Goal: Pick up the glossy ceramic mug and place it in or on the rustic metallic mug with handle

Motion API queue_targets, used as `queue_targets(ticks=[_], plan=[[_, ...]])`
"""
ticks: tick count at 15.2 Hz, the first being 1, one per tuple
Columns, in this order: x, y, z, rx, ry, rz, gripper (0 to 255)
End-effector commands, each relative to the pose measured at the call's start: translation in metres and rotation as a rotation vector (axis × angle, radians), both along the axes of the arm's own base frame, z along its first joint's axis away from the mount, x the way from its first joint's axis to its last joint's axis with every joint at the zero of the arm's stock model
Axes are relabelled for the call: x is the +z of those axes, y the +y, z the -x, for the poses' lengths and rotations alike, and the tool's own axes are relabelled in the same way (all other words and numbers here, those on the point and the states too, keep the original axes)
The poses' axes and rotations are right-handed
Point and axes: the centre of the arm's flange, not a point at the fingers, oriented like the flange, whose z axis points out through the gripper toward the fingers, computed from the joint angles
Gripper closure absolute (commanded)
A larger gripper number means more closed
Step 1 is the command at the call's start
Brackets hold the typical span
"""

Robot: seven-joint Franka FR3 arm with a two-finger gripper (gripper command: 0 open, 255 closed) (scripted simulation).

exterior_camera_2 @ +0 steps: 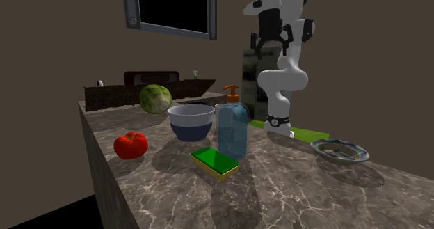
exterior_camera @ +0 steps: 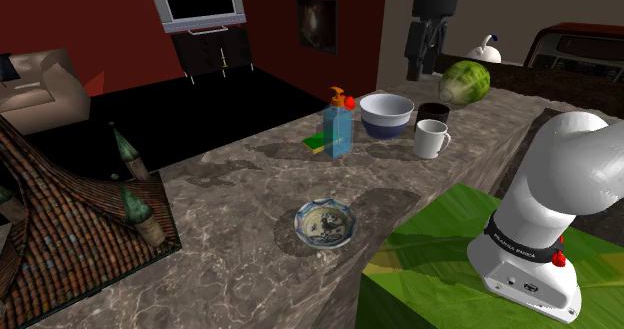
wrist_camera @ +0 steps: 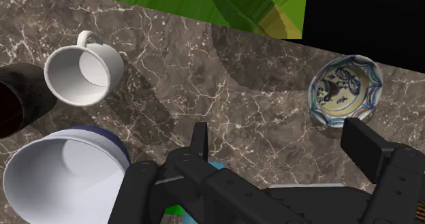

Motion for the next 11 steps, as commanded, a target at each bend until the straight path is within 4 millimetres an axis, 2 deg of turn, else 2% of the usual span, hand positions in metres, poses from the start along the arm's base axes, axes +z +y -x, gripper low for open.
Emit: queue_targets(ticks=[1, 11], plan=[[0.000, 0.000, 0.000, 0.000, 0.000, 0.000, 0], [-0.085, -0.097, -0.004, -0.007, -0.001, 0.024, 0]])
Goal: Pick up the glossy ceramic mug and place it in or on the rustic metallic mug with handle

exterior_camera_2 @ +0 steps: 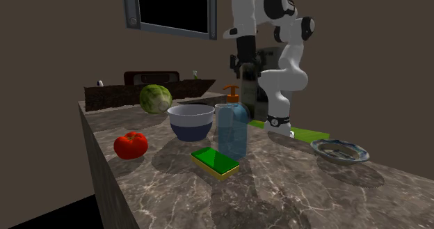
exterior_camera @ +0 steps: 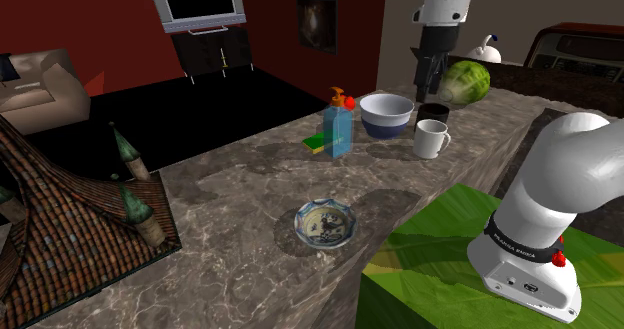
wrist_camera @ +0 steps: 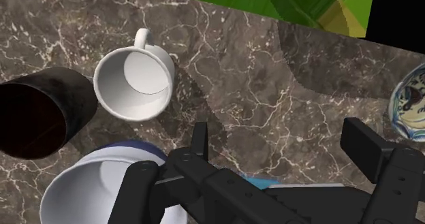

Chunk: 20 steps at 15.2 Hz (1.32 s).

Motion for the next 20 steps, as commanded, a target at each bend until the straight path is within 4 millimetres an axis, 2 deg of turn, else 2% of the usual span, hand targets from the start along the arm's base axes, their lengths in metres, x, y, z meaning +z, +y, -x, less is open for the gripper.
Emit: queue_targets(ticks=[1, 15, 20], plan=[[-0.014, -0.019, 0.002, 0.000, -0.002, 0.006, 0], [-0.127, -0.156, -0.002, -0.010, -0.003, 0.038, 0], [-0.153, -0.155, -0.001, -0.010, -0.003, 0.038, 0]])
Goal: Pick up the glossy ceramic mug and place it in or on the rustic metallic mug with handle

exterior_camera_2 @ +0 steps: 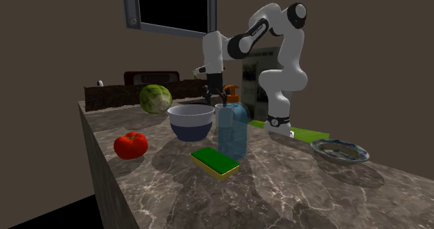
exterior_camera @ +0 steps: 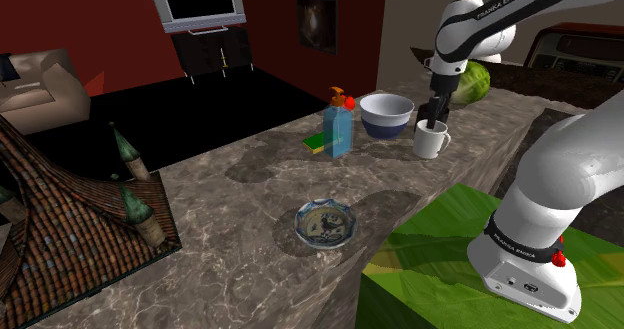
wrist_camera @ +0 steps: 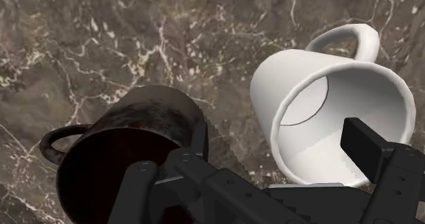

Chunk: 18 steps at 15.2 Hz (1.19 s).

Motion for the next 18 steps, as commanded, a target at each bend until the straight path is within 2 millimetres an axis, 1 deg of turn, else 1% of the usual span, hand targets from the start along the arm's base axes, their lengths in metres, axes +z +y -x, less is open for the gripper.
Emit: queue_targets(ticks=[1, 3, 10, 11, 18], plan=[[-0.0138, 0.0005, 0.0020, 0.000, 0.004, -0.002, 0], [-0.0221, 0.0011, 0.0024, 0.000, 0.004, -0.002, 0], [-0.0221, 0.0011, 0.0024, 0.000, 0.004, -0.002, 0], [-0.0227, 0.0005, 0.0014, 0.000, 0.004, -0.002, 255], [-0.0228, 0.0011, -0.0003, -0.001, 0.004, -0.002, 255]])
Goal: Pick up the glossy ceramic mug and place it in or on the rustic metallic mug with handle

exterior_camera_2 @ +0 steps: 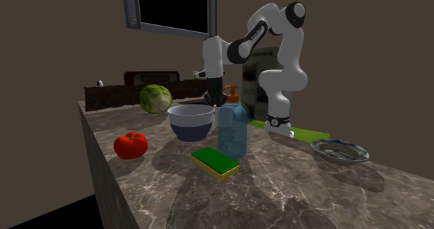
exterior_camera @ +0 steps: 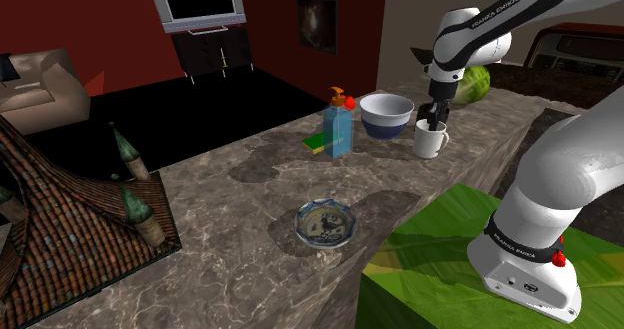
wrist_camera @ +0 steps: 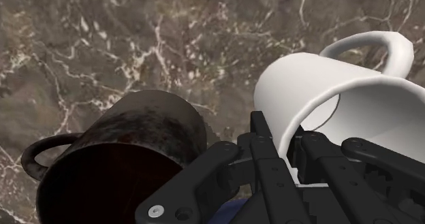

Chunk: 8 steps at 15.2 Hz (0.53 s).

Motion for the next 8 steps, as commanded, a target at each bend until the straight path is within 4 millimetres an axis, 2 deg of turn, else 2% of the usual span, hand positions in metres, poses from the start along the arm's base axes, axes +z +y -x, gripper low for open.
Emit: queue_targets(ticks=[1, 2, 8], plan=[[-0.003, 0.002, 0.000, 0.002, 0.006, -0.003, 255], [-0.002, 0.001, 0.003, 0.002, 0.006, -0.003, 255], [0.030, 0.001, 0.003, 0.002, 0.006, -0.003, 255]])
